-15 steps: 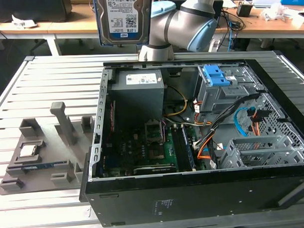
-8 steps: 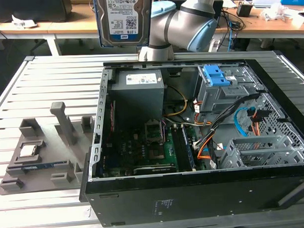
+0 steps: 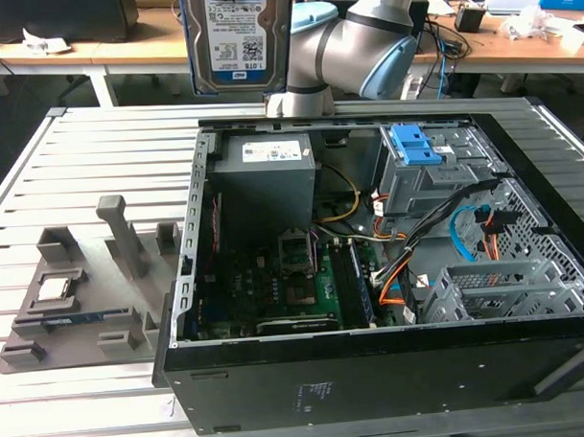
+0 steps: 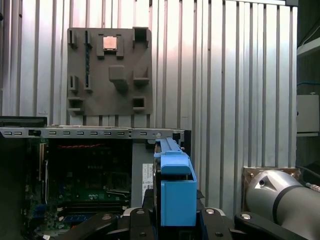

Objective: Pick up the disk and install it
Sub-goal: 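Pick up the disk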

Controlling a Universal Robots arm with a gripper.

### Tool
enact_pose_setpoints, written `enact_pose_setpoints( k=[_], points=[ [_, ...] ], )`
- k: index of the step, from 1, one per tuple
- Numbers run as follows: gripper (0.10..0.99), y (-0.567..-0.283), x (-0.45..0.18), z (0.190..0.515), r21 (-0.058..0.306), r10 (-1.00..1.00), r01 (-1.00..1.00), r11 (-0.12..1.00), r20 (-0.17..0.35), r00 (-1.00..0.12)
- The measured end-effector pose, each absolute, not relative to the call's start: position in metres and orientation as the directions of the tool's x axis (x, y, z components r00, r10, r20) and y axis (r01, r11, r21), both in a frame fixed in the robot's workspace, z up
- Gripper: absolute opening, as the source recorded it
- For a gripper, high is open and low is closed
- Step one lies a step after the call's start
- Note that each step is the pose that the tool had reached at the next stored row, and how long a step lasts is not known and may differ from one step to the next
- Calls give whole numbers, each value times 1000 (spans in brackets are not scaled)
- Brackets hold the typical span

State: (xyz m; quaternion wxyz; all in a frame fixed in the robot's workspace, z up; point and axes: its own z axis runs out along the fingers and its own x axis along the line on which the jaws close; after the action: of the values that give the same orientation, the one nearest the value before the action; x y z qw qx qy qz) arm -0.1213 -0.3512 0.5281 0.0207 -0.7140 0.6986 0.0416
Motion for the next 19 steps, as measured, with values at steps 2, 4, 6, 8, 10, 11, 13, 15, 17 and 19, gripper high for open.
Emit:
enact_pose_setpoints(
  k=[2, 4, 6, 8, 10, 11, 13, 15, 17, 19],
  points=[
    [365, -351, -121, 527, 29, -996, -999, -23, -88, 21],
    [365, -351, -121, 527, 29, -996, -999, -23, -87, 21],
    [365, -351, -121, 526, 29, -996, -999, -23, -85, 21],
    [365, -351, -121, 525, 29, -996, -999, -23, -84, 21],
    [365, -351, -121, 524, 29, -996, -999, -23, -83, 21],
    [365, -351, -121, 524, 29, -996, -999, -23, -83, 21],
    [365, -351, -121, 523, 29, -996, -999, -23, -82, 21],
    [365, -351, -120, 522, 29, -996, -999, -23, -81, 21],
    [365, -351, -120, 521, 29, -997, -999, -23, -80, 21],
    [365, -351, -120, 520, 29, -997, -999, -23, -79, 21]
  ],
)
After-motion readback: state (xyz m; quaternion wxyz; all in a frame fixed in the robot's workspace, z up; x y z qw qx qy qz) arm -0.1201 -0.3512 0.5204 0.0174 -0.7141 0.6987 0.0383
